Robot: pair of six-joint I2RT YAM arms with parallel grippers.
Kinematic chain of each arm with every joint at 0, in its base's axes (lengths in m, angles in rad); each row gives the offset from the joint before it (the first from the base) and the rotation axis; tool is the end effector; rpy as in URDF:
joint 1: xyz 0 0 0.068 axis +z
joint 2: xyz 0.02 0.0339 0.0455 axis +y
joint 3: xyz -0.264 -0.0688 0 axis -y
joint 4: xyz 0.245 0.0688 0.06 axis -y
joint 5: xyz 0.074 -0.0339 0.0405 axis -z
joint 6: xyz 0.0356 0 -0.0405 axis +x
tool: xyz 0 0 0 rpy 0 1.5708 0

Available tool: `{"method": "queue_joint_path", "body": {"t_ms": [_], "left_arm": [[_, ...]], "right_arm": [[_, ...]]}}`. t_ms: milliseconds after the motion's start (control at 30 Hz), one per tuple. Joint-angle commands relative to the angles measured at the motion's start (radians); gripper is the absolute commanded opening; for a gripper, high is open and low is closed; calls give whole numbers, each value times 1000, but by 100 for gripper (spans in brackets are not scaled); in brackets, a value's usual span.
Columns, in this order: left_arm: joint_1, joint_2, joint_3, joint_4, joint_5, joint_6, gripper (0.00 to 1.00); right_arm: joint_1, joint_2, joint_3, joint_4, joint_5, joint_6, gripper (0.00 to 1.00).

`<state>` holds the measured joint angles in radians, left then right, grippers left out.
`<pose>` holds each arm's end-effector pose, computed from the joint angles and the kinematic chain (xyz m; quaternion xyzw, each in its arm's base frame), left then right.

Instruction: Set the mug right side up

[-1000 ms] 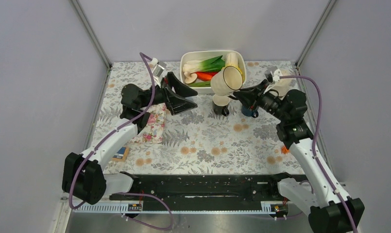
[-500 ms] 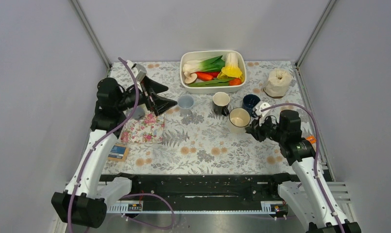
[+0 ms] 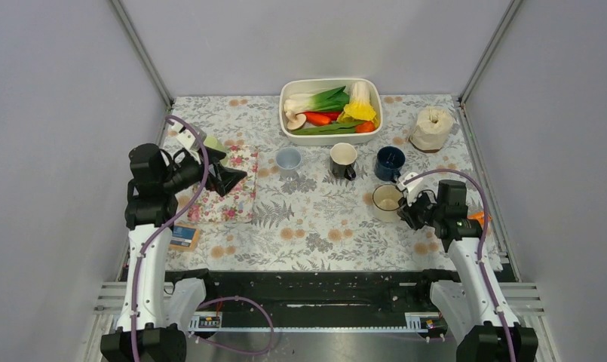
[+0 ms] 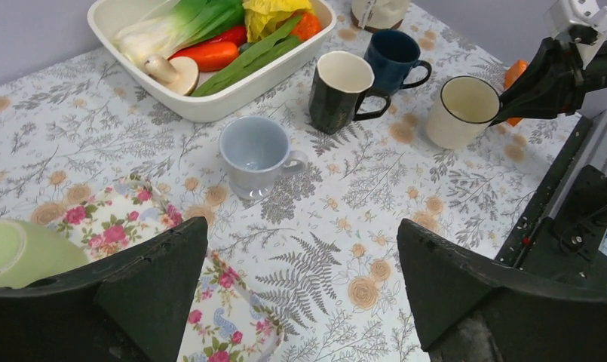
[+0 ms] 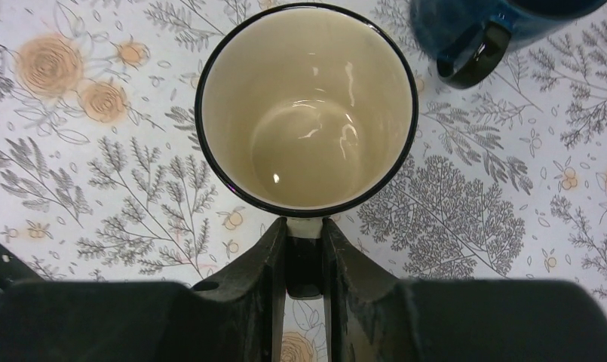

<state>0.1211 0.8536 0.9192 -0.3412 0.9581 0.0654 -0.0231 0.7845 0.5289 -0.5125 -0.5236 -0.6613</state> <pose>0.1801 -0.0074 0.3627 0.2583 0.7152 -0.3162 0.5673 0.1611 0.0141 0.2233 -0.3749 0.8126 0.0978 0.4354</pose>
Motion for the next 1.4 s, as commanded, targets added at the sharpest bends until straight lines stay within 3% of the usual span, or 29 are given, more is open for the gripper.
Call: {"method": "queue_joint_path", "body": {"t_ms": [0, 400, 700, 800, 933, 1100, 1367], "left_arm": [[29, -26, -30, -25, -19, 86, 99], [38, -3, -45, -4, -5, 53, 99], [40, -8, -43, -15, -11, 66, 99], [40, -4, -43, -15, -10, 66, 99], [40, 1, -43, -15, -5, 64, 99], [40, 2, -46, -15, -5, 62, 99], [40, 7, -47, -13, 1, 57, 99]], "right_arm": [[-48, -12, -23, 106, -50, -117, 0], [-98, 75, -94, 267, -64, -143, 0], [-104, 103, -91, 187, -80, -243, 1], [-104, 102, -100, 161, -78, -265, 9], [-106, 115, -99, 152, -64, -271, 11], [-106, 116, -86, 135, -69, -267, 21], [-106, 102, -61, 104, -81, -258, 48]]}}
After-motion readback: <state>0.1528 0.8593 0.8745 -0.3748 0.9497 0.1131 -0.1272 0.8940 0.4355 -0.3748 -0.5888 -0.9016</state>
